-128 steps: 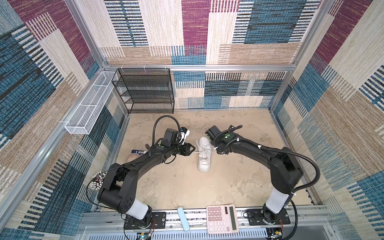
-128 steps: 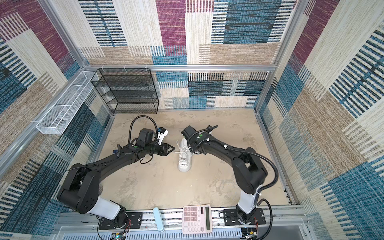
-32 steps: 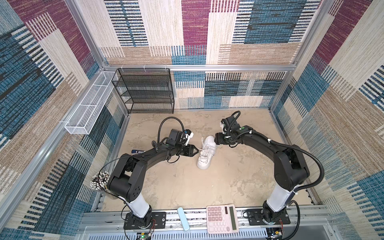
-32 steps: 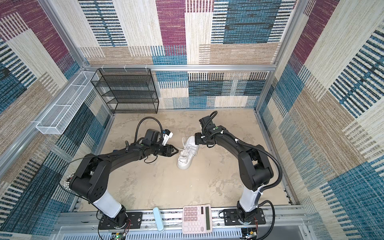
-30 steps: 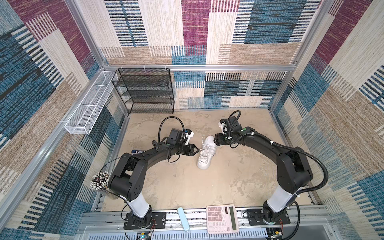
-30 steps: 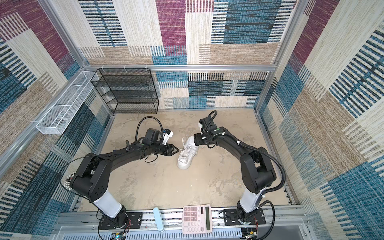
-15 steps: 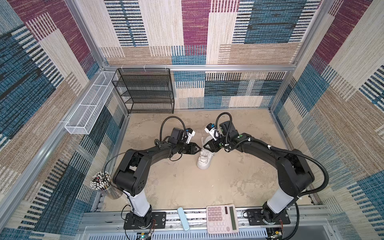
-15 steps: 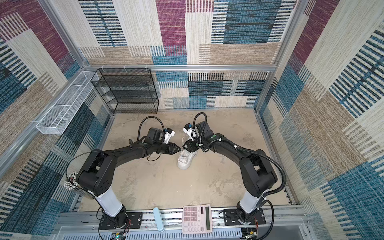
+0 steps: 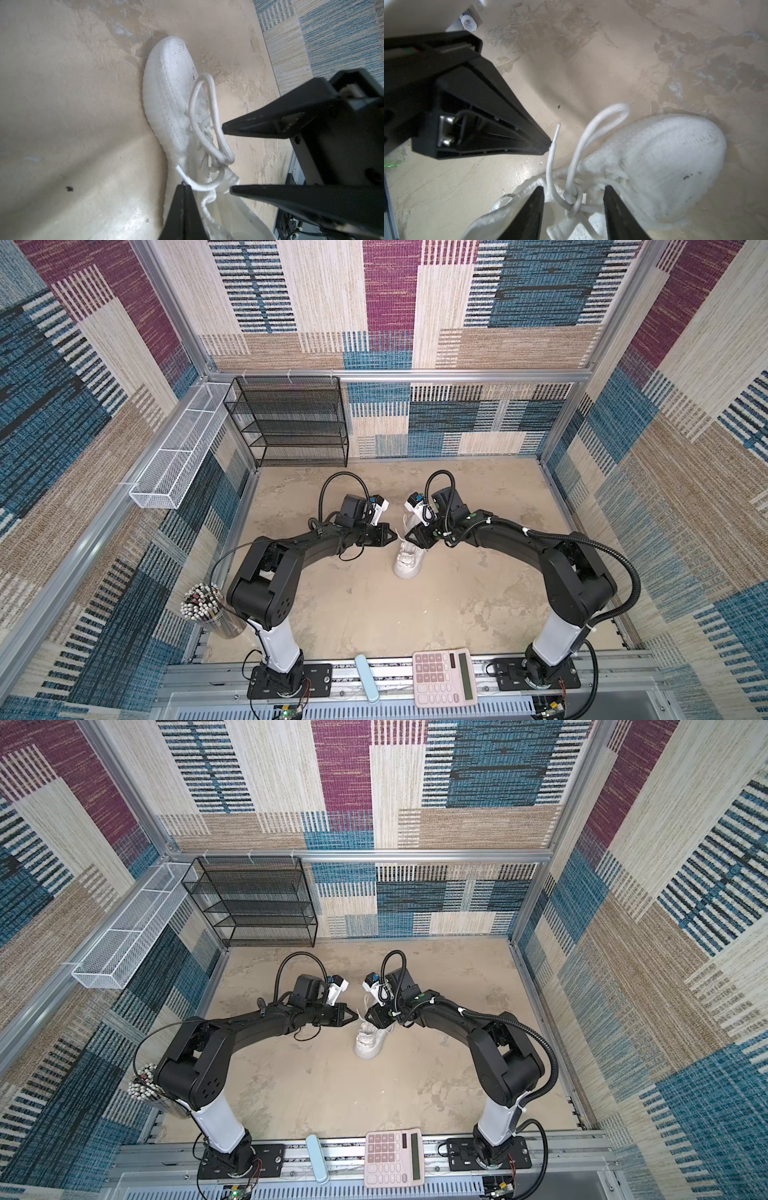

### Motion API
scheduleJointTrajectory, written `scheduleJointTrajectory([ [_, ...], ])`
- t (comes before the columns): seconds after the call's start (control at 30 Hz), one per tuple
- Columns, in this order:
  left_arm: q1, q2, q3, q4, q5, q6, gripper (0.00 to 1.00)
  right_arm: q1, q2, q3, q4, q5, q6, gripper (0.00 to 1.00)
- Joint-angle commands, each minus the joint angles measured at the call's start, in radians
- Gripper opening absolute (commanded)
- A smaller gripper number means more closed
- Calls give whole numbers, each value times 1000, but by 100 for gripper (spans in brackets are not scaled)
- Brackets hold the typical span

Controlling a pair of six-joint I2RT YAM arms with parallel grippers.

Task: Tie the shoes
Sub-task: 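Grasp the lace loop with the right gripper beside the left gripper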

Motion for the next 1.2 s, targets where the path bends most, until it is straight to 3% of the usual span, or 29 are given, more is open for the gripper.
scheduleJointTrajectory([
  [0.0,5,-8,4,20,10,1,0,2,9,-3,14,30,-18,43],
  [0.17,9,-13,5,14,16,1,0,6,22,4,7,19,-19,42],
  [0.27,12,-23,-14,35,31,-21,34,8,16,2,13,19,-13,42],
  [0.3,13,-23,-24,54,39,-36,40,8,17,1,14,17,-15,42],
  [0.4,13,-5,-29,83,57,-62,49,8,23,5,11,12,-18,42],
  [0.57,13,28,-23,114,72,-86,54,8,25,0,24,7,-12,41],
  [0.83,12,80,4,175,92,-129,46,8,26,-1,28,1,-10,39],
  [0.9,12,86,3,183,91,-134,35,8,27,-1,29,-1,-10,39],
  [1.03,13,81,-2,195,92,-141,3,7,28,0,28,-1,-10,37],
  [1.17,16,57,-20,197,61,-137,0,8,32,2,16,9,-5,36],
])
